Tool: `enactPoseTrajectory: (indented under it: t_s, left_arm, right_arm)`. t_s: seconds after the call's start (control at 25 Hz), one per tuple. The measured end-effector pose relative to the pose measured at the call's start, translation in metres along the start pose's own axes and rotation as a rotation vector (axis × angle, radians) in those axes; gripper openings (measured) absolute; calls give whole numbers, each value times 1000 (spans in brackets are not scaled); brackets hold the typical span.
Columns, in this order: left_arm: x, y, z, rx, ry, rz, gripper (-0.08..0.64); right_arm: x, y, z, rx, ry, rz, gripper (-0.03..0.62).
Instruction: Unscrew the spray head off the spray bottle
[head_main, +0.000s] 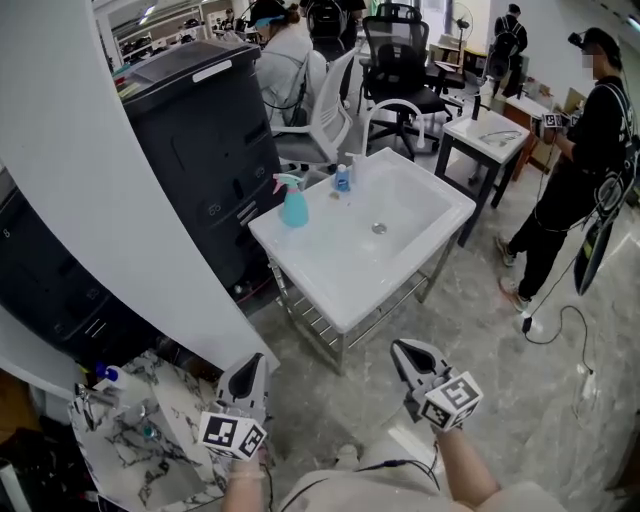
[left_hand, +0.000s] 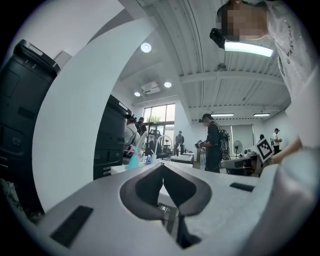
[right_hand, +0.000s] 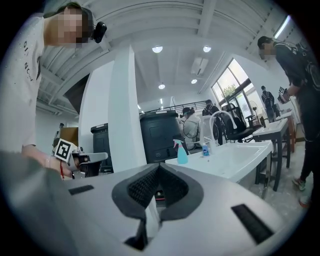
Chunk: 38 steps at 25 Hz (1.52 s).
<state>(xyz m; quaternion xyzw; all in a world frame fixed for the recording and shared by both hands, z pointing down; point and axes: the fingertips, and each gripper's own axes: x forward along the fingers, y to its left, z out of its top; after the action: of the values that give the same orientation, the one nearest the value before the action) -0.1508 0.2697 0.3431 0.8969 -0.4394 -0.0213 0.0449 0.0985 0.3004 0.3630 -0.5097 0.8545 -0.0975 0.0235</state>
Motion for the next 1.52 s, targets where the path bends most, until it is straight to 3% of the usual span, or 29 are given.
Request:
enactPoseTrajectory:
  t_s: [0.48,0.96,1.52]
  left_arm:
    - [72,34,-9,-8,3,20,5]
    - [175,82,-19,-72,12,80,6]
    - [245,113,-31,-86,45,154,6]
  right_arm:
    - [61,-52,4,-8,15,19,5]
    - [174,-120,14,-32,93,123,5]
    - [262,-159,13,-79,179,255,5]
